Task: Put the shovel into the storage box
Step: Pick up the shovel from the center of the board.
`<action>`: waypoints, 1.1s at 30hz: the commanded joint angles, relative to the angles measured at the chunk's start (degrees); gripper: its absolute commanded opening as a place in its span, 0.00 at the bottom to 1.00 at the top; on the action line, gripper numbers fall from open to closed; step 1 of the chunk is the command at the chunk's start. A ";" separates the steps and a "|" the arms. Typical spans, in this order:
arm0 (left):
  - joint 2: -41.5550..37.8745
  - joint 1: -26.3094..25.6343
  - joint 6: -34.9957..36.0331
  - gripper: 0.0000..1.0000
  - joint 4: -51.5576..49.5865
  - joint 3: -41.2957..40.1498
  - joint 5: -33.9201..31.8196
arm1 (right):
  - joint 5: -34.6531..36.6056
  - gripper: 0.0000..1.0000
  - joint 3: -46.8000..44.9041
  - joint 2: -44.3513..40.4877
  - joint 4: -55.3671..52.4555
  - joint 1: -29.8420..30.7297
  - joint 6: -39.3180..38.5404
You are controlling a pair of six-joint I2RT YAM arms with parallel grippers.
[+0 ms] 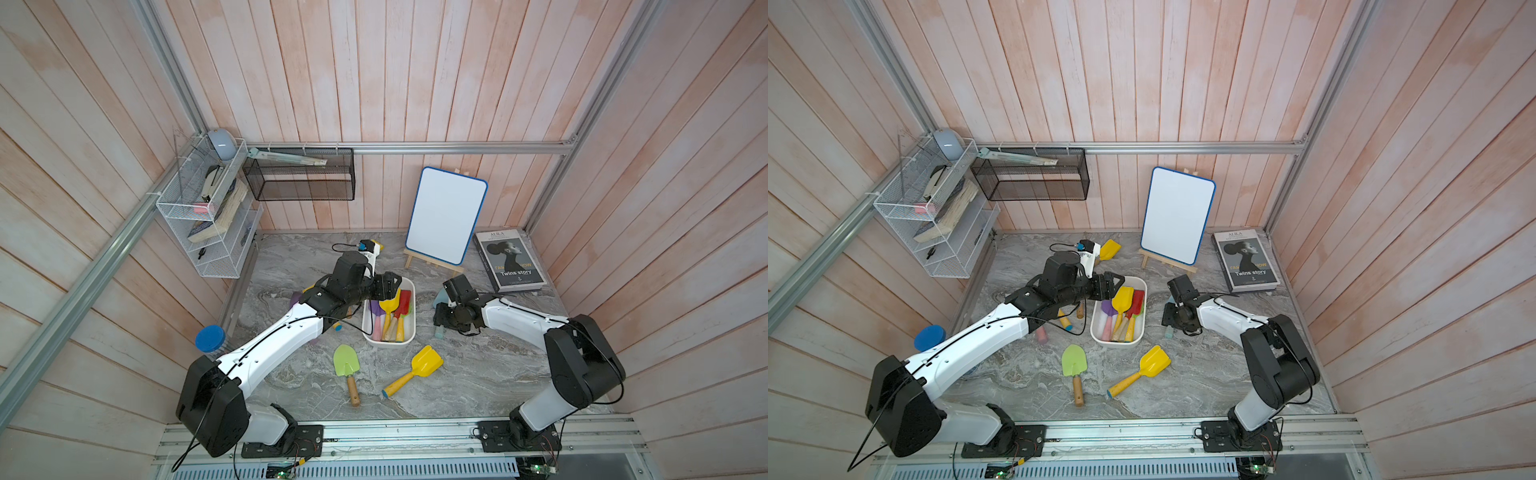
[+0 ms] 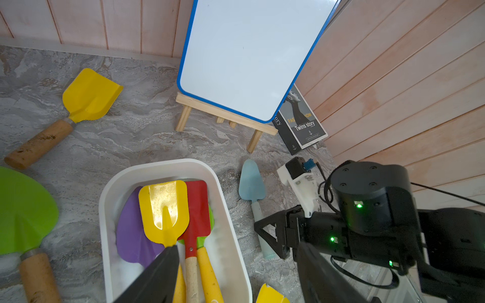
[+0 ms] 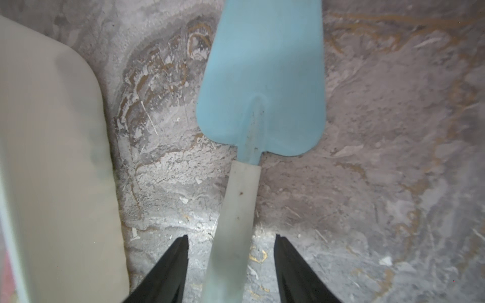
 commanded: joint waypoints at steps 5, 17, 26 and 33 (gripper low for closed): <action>-1.28 0.74 0.77 0.76 1.08 -1.64 1.29 | 1.01 0.55 -0.98 1.49 0.54 2.04 2.28; -0.79 0.86 0.33 0.76 1.80 -2.10 2.10 | 3.17 0.39 -2.50 1.03 -0.33 2.97 3.26; -1.17 0.88 0.12 0.76 1.54 -2.42 2.01 | 3.83 0.26 -3.09 1.39 -0.33 3.02 3.35; -0.78 0.89 -0.49 0.76 1.93 -2.16 3.20 | 5.14 0.07 -3.83 -2.13 -2.18 3.02 3.09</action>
